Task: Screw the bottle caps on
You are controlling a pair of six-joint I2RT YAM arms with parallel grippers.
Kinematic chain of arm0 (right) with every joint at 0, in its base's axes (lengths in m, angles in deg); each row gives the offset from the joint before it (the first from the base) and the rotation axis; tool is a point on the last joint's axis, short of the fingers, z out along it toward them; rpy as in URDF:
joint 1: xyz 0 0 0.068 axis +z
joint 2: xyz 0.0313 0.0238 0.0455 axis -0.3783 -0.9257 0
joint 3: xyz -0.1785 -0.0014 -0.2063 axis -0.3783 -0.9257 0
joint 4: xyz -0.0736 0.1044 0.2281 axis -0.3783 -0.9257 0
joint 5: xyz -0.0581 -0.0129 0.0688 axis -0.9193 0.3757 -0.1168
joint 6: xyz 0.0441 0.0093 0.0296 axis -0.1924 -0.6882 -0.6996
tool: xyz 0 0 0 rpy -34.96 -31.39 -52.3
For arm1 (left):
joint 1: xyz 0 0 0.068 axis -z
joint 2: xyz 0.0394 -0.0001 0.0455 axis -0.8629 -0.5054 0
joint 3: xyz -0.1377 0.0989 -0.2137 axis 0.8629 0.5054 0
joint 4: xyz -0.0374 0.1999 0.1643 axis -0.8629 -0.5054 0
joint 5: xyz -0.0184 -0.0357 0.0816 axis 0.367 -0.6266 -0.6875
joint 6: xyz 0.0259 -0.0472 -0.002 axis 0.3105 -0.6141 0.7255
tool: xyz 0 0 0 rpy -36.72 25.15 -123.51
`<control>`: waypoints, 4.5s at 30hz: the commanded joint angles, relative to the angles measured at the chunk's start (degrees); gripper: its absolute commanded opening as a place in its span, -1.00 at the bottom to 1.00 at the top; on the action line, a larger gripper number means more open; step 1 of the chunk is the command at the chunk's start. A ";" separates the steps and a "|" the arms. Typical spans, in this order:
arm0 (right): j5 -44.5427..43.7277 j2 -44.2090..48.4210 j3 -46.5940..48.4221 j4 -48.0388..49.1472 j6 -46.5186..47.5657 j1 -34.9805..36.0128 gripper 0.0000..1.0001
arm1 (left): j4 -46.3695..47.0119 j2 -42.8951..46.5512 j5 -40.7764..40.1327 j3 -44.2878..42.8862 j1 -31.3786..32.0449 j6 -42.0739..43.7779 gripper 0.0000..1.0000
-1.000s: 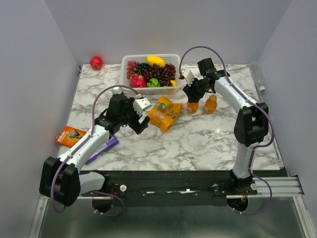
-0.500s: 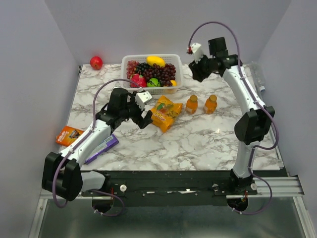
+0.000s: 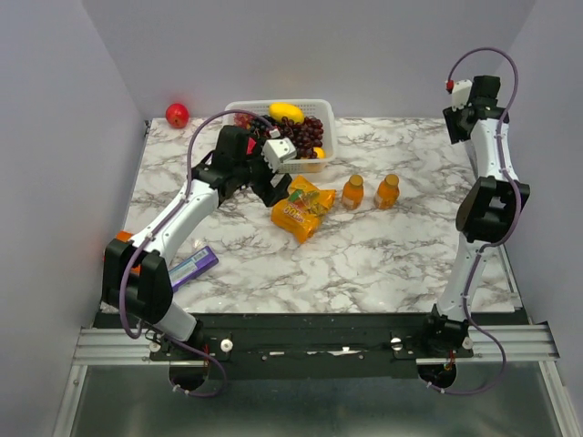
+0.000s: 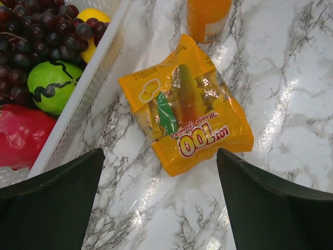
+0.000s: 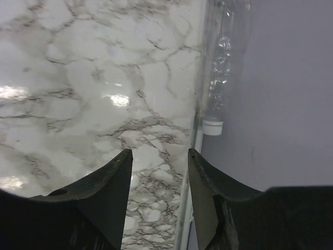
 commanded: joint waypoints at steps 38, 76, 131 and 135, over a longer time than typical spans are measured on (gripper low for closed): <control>-1.42 -16.83 4.49 7.64 11.10 -11.63 0.31 | -19.44 -8.20 -7.26 -14.89 -0.71 6.68 0.97; -9.42 -22.72 8.63 10.10 26.40 -8.55 0.10 | -19.27 -16.20 -6.64 -22.98 0.87 4.05 0.97; 8.49 -9.81 5.82 3.05 28.95 -3.72 -0.56 | -19.62 -21.65 -8.40 -29.93 3.25 3.08 0.97; 8.51 -7.43 2.13 9.19 27.55 -1.00 -0.23 | -19.62 -21.30 -8.31 -29.14 3.25 2.99 0.97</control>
